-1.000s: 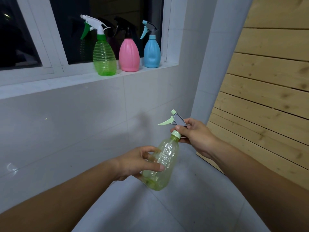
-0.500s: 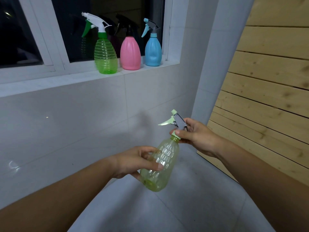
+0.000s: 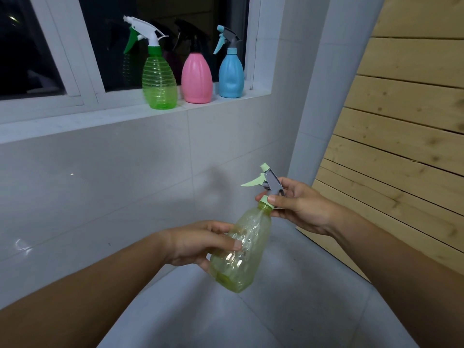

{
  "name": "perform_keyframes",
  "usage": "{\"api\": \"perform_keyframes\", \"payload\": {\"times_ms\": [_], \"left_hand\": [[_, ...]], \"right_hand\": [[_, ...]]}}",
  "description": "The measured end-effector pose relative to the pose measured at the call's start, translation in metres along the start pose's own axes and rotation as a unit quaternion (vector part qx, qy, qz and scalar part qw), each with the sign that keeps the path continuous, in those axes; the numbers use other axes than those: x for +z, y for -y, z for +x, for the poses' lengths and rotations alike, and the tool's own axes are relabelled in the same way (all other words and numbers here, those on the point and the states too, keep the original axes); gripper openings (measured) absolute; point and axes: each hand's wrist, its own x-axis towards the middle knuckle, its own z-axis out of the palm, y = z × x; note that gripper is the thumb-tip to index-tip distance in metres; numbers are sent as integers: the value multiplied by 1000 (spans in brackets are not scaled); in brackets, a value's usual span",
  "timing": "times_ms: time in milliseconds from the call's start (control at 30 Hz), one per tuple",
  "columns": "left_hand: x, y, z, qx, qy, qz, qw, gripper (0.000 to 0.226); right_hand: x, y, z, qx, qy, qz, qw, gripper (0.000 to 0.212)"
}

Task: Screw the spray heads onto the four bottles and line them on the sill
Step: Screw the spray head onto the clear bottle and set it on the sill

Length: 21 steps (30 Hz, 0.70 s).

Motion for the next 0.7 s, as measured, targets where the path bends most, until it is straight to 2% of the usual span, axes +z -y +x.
{"api": "perform_keyframes", "payload": {"times_ms": [133,233,367,500,700], "left_hand": [[0,-3,-1,-8,26,-15,1000,41],[0,-3,0,-10,36,-21,999,46],[0,-3,-1,-11,41,-35,998,50],[0,-4,-1,-4,12,-12,1000,45],[2,-7,-1,1,-32,33,999,43]], "right_hand": [[-1,1,-2,6,1,17,1000,27],[-1,4,-4,0,1,35,999,23],[-1,6,-4,-2,13,31,999,34],[1,5,-2,-10,3,1,1000,36],[1,0,3,-31,-22,-65,997,27]]}}
